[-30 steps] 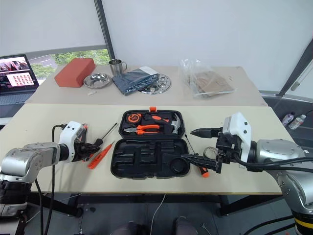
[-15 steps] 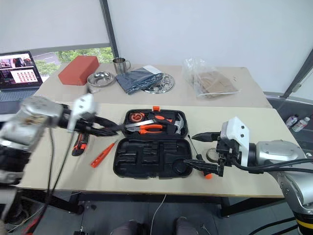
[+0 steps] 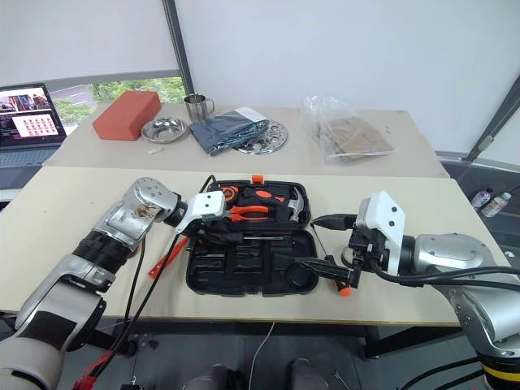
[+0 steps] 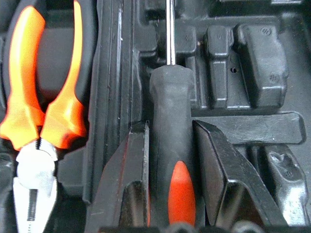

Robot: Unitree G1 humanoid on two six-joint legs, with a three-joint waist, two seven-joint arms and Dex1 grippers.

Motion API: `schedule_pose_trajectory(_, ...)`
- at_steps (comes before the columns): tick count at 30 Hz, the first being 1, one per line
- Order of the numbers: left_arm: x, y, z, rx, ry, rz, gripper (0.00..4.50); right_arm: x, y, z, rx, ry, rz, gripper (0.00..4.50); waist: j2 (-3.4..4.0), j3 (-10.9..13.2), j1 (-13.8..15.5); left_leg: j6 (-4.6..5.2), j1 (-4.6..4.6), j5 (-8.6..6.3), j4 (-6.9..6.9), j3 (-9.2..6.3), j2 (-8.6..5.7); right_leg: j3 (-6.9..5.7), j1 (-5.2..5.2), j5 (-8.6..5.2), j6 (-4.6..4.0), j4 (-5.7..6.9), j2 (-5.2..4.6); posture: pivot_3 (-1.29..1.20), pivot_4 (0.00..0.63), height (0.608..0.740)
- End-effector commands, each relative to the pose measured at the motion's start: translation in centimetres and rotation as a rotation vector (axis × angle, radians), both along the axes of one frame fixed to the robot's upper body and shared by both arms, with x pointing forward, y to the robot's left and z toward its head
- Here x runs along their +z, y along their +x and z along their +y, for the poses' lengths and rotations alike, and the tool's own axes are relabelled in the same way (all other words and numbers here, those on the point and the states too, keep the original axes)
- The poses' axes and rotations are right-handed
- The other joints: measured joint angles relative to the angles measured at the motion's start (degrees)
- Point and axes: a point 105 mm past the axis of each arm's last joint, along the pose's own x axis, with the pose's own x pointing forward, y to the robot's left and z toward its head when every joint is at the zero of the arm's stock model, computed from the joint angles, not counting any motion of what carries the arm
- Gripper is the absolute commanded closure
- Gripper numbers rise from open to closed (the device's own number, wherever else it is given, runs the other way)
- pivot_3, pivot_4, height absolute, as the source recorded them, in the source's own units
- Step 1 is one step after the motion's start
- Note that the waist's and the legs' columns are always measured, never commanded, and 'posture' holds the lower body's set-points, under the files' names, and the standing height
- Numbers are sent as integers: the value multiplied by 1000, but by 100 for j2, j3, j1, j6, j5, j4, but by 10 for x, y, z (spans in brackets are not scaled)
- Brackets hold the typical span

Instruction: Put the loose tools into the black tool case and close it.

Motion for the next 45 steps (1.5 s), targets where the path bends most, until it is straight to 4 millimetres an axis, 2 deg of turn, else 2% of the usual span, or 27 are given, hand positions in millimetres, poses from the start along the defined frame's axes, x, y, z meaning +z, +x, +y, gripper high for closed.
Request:
schedule_pose_trajectory(1,26,3,-8,-18,-68,-51,2028,9,-4,1,-3,14,-39,0,0,0,6,1,-4,0,7,-5,0,-6,0,1,1,1,-1,0,150,736)
schedule_pose_trajectory(5,45,-1,-17,-35,-147,-52,593,9,-4,3,-1,25,-36,0,0,0,15,13,-38,2,40,-45,-2,-49,1,4,6,4,-17,0,150,736)
schedule_pose_trajectory(6,48,-1,-18,-38,-162,-57,879,10,-4,3,0,28,-35,0,0,0,19,15,-43,1,45,-51,-2,-57,2,4,6,5,-19,0,150,736)
schedule_pose_trajectory(8,49,-3,-19,-48,-164,-53,1107,10,-3,4,1,32,-34,0,0,0,19,19,-49,-1,49,-56,-5,-66,3,4,7,5,-22,0,150,736)
schedule_pose_trajectory(16,24,3,-21,-27,-117,-45,4297,10,-1,4,-6,38,-33,0,0,0,15,21,-47,-2,49,-57,-8,-73,6,3,10,5,-20,0,150,736)
schedule_pose_trajectory(17,20,4,-22,-21,-105,-45,4448,10,0,4,-8,39,-33,0,0,0,15,21,-47,-2,49,-57,-8,-73,6,3,10,5,-20,0,150,736)
schedule_pose_trajectory(20,4,10,-26,6,-65,-72,4448,10,0,4,-17,45,-33,0,0,0,21,22,-48,-2,49,-58,-9,-73,7,3,10,5,-20,0,150,736)
schedule_pose_trajectory(23,-15,1,-27,-39,-10,-40,4448,9,-2,3,-34,55,-29,0,0,-1,26,24,-45,-3,50,-62,-12,-75,13,4,13,4,-25,0,150,736)
schedule_pose_trajectory(27,-24,0,-23,-43,13,-38,4448,6,-4,-2,-73,58,-25,0,2,-12,24,25,-38,-4,50,-66,-12,-74,22,4,13,4,-29,0,150,736)
schedule_pose_trajectory(30,-5,12,-18,15,-66,-77,4448,-3,-5,-19,-199,43,-20,0,2,-18,40,27,-33,-5,49,-69,-12,-73,27,4,14,4,-32,0,150,736)
schedule_pose_trajectory(31,11,12,-19,21,-160,-76,4448,-11,-5,-30,-276,29,-3,0,0,-19,38,29,-34,-6,50,-75,-12,-73,32,3,16,3,-35,0,150,736)
schedule_pose_trajectory(33,39,7,-15,-7,-311,-92,3947,-24,-9,-49,-421,36,45,0,-1,-18,20,29,-37,-6,52,-77,-12,-74,31,3,17,3,-34,0,150,736)
schedule_pose_trajectory(35,57,0,-8,-29,-402,-110,3380,-34,-19,-56,-505,58,83,0,-1,-18,2,29,-44,-6,54,-81,-8,-71,25,3,17,6,-35,0,150,736)
schedule_pose_trajectory(38,73,-18,-1,-64,-477,-27,2183,-52,-29,-57,-611,68,124,0,-1,-18,-22,28,-44,-6,55,-78,-8,-71,13,3,17,29,-34,0,150,736)
schedule_pose_trajectory(40,83,-38,1,-136,-512,59,1466,-66,-30,-58,-698,74,146,0,0,-18,-26,27,-40,-5,58,-75,-10,-71,12,-2,22,41,-34,0,150,736)
schedule_pose_trajectory(43,91,-57,0,-212,-524,117,401,-86,-26,-53,-761,100,201,0,4,-21,-58,25,-30,-5,60,-73,-12,-66,16,-35,70,50,-41,0,150,736)
schedule_pose_trajectory(44,92,-62,0,-231,-518,132,84,-93,-23,-50,-771,106,220,0,4,-21,-63,25,-29,-6,60,-73,-14,-64,16,-36,71,51,-44,0,150,736)
schedule_pose_trajectory(45,92,-66,1,-247,-502,139,24,-100,-21,-47,-778,110,242,0,4,-21,-71,24,-30,-6,61,-73,-14,-63,17,-36,71,51,-43,0,150,736)
